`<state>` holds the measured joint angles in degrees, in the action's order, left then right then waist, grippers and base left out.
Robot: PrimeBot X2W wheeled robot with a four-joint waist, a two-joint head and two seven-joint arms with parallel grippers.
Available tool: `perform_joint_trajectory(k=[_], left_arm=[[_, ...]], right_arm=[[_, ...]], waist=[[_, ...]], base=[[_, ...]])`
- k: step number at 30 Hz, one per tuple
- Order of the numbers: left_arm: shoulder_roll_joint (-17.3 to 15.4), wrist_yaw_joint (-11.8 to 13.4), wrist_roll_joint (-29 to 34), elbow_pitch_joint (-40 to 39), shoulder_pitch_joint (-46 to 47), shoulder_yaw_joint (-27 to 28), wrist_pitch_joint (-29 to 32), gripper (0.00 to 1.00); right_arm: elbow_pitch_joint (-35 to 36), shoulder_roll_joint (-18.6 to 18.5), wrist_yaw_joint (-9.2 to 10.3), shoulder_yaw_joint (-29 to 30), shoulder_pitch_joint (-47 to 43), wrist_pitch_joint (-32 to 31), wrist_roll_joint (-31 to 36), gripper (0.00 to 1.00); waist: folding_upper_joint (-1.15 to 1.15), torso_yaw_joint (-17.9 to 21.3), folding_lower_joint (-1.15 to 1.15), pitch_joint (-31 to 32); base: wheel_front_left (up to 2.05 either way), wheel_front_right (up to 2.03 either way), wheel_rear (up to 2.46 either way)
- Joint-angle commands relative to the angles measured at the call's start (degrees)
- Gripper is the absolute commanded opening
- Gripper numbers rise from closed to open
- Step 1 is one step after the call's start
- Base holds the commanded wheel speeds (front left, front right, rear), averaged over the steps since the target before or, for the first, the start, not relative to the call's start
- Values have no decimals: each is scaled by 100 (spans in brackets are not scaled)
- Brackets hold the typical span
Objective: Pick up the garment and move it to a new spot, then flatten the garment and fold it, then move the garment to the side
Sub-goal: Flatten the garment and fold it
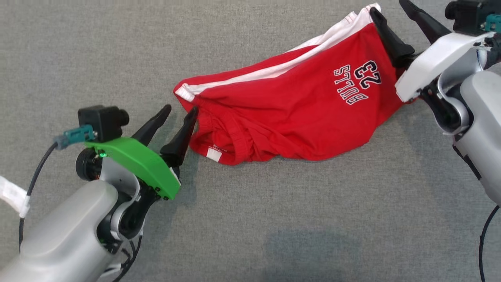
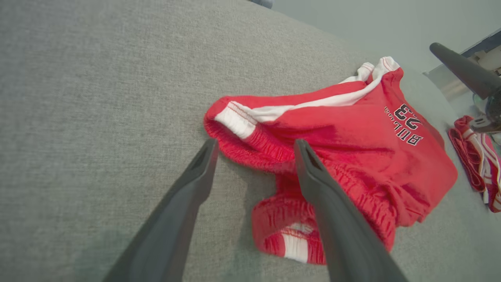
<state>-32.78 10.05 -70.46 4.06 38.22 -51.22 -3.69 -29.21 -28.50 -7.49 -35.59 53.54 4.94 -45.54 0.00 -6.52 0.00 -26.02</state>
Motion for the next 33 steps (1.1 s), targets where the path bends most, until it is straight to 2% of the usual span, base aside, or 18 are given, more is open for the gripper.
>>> perform_joint_trajectory(k=[1,7,12,15,17,22,27,33], left_arm=[[-40,58,63,-38,-103,-4,-74,100],[-329,471,394,-516,-820,-51,-689,100],[-513,774,668,-913,-1368,-24,-1004,100],[-493,866,954,-1098,-1588,80,-1109,100],[-358,870,1057,-1176,-1705,228,-1139,100],[-19,693,1676,-1073,-1834,414,-1146,100],[570,372,1970,-720,-1828,605,-1147,100],[974,81,2217,-367,-1796,803,-1142,100]], right_arm=[[49,-73,1,10,-129,85,-32,100],[500,-387,1,207,-954,460,-45,100],[698,-483,1,512,-1648,355,92,100],[727,-447,1,732,-1851,120,169,100],[678,-381,1,874,-1908,-56,213,100],[245,-186,1,1234,-1647,-444,418,100],[-360,-44,2,1461,-1446,-732,588,100],[-855,-6,1,1537,-1297,-911,724,100]], waist=[[0,114,0,329],[0,207,0,968],[0,169,0,1170],[0,26,0,1084],[0,-100,0,996],[0,-471,0,736],[0,-893,0,528],[0,-1179,0,396]], base=[[0,0,0],[0,0,0],[0,0,0],[0,0,0],[0,0,0],[0,0,0],[0,0,0],[0,0,0]])
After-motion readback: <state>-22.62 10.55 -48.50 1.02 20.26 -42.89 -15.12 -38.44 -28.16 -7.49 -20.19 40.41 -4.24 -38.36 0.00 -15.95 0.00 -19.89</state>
